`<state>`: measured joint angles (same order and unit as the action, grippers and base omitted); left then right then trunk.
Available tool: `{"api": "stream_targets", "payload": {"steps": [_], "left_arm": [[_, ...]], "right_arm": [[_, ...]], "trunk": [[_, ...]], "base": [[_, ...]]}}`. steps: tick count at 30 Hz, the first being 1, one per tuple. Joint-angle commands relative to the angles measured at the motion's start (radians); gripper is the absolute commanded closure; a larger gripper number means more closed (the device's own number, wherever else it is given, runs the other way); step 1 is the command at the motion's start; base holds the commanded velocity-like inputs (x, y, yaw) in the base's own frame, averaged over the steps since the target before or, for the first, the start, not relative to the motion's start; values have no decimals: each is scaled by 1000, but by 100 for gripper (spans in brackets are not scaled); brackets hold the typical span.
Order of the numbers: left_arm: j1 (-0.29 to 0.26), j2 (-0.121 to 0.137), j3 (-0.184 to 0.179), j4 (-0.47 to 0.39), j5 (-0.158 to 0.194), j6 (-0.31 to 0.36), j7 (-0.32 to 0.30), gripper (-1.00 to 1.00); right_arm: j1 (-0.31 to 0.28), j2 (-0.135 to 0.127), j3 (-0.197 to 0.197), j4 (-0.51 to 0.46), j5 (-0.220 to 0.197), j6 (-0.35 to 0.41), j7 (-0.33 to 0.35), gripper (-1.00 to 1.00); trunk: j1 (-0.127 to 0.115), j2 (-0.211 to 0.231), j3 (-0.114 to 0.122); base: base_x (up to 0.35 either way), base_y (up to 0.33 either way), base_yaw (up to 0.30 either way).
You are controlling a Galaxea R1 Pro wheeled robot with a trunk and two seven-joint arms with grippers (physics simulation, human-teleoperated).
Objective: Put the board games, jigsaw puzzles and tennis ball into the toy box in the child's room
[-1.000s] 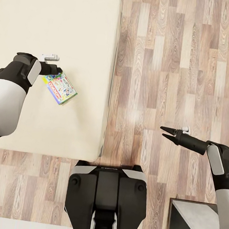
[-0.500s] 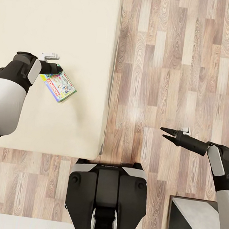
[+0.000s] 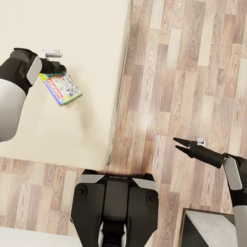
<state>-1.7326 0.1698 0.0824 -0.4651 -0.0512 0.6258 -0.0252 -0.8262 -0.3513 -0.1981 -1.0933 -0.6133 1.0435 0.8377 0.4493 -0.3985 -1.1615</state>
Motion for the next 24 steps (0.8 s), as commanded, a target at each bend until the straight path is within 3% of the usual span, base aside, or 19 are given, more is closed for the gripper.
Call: {"api": "stream_targets", "payload": {"steps": [1,24], "left_arm": [[-1,0,5,-1,-8,5,-3,-100],[-2,3,9,54,2,51,-33,-100]], "right_arm": [[0,0,-1,0,5,4,6,-100],[0,0,-1,2,5,4,3,-100]], "trunk": [[1,-1,-1],[1,-1,-3]], "base": [[0,0,0],[0,0,0]]}}
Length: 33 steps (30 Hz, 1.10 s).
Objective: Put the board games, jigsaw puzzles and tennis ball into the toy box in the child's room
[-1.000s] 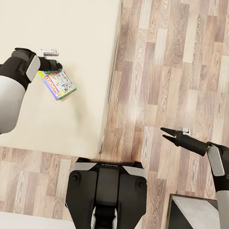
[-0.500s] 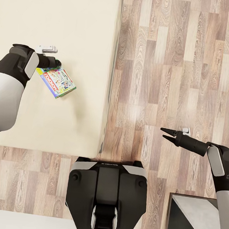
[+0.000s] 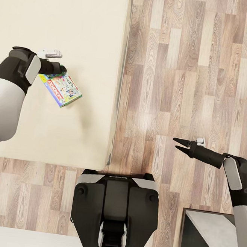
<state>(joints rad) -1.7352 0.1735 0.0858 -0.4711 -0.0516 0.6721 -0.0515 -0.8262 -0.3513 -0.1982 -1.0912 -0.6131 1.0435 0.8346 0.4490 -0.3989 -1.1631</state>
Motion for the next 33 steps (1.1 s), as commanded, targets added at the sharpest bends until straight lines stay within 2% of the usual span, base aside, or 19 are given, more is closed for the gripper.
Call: {"api": "stream_targets", "payload": {"steps": [1,16,24,33], "left_arm": [[0,-1,6,60,3,5,-10,-100],[0,4,8,62,6,40,-104,-100],[0,4,8,62,7,57,-116,-100],[0,5,8,62,5,71,-161,-100]], "right_arm": [[0,0,-1,0,5,4,6,-100],[-1,0,-2,-2,4,4,6,-100],[-1,0,-2,-2,4,4,6,-100],[-1,1,-1,-2,4,4,6,-100]], "trunk": [[1,-1,-1],[1,-1,-1],[1,-1,-1],[1,-1,-1]], "base": [[0,0,0],[0,0,0],[0,0,0],[0,0,0]]}}
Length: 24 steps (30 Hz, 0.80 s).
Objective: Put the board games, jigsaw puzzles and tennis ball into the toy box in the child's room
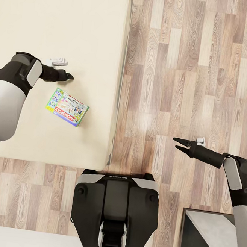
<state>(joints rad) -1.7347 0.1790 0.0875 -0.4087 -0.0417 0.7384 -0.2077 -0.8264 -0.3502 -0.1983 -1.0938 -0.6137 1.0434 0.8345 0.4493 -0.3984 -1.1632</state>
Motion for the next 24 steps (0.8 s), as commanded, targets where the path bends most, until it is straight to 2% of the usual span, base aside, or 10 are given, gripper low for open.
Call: {"api": "stream_targets", "payload": {"steps": [1,10,17,24], "left_arm": [[0,0,6,-1,-5,9,-7,-100],[0,23,9,-2,-1,47,-33,-100],[0,42,7,-5,-7,97,-121,-100],[0,69,1,-7,-11,134,-169,-100]], "right_arm": [[0,0,-1,0,5,4,6,-100],[0,0,-1,1,5,4,6,-100],[0,0,-1,3,5,4,6,-100],[0,0,-1,3,5,4,6,-100]], "trunk": [[1,-2,-1],[1,-2,-1],[1,-2,-1],[1,-2,-1]], "base": [[0,0,0],[0,0,0],[0,0,0],[0,0,0]]}}
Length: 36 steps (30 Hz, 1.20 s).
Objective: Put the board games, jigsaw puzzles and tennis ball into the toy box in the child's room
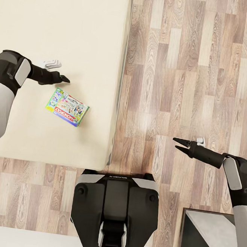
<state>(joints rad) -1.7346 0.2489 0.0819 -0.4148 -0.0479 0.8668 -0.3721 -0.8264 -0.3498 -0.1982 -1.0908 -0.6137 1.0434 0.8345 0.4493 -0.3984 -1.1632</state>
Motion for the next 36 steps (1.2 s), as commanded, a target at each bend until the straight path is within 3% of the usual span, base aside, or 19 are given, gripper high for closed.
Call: {"api": "stream_targets", "payload": {"steps": [1,7,12,18,24,36], "left_arm": [[0,3,4,-1,-5,13,-10,-100],[1,13,-1,2,-7,27,-46,-100],[1,30,-14,4,-9,33,-113,-100],[2,38,-96,5,-9,43,-179,-100],[8,39,-148,5,-10,44,-245,-100],[16,45,-187,8,-12,43,-268,-100]], "right_arm": [[0,0,-1,0,5,4,6,-100],[0,0,-1,0,5,4,5,-100],[0,0,-1,0,5,4,5,-100],[0,0,-2,-1,4,4,4,-100],[0,0,-2,-1,4,4,3,-100],[0,0,-1,-2,3,4,2,-100]], "trunk": [[1,-2,-1],[1,-2,-1],[1,-2,-1],[1,-2,-1],[1,-2,-1],[1,-2,5]], "base": [[0,0,0],[0,0,0],[0,0,0],[0,0,0],[0,0,0],[0,0,0]]}}
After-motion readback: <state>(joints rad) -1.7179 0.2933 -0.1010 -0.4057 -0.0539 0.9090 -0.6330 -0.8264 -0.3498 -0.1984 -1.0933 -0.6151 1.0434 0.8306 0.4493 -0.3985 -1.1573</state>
